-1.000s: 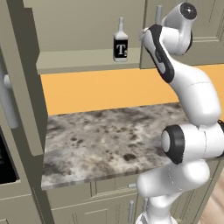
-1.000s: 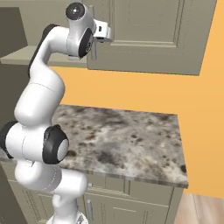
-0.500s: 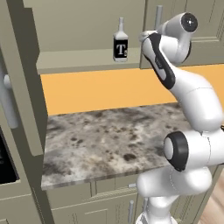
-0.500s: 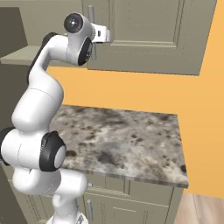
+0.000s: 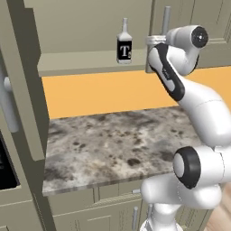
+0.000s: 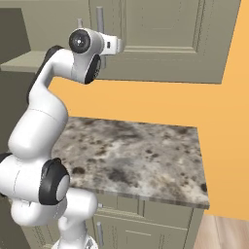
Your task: Get the candle and the liquor from the cabinet and move them to the dining counter.
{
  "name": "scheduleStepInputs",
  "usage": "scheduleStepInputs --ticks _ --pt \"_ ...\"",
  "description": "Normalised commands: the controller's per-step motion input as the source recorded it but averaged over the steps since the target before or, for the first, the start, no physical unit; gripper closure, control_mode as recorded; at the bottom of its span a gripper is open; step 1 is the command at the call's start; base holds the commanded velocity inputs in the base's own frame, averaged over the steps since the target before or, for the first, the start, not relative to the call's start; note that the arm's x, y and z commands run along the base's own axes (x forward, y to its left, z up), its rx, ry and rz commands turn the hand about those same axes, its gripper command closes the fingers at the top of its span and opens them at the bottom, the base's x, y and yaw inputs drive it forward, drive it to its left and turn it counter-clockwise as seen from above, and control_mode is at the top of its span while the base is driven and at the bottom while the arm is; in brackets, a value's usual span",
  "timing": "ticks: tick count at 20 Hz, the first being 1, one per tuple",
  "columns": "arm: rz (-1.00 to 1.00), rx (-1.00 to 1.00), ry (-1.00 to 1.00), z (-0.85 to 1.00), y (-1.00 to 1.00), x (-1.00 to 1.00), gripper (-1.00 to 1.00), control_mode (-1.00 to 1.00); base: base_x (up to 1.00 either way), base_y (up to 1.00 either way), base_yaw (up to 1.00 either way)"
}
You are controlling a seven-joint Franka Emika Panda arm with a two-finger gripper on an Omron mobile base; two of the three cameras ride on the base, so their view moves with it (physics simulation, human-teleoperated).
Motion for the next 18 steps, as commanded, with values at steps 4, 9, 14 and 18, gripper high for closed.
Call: scheduleStepInputs --ticks 4,9,14,18 --pt "0.00 0.06 -0.03 0.27 -0.09 -0.55 1.00 -1.00 0.00 0.00 0.00" --pt "0.00 0.02 0.00 0.28 -0.26 -0.67 1.00 -1.00 0.00 0.00 0.00" --pt "0.00 0.01 0.00 0.24 -0.38 -0.68 1.00 -1.00 0.00 0.00 0.00" --pt "0.00 0.02 0.00 0.15 -0.51 -0.74 1.00 -1.00 0.00 0.00 0.00"
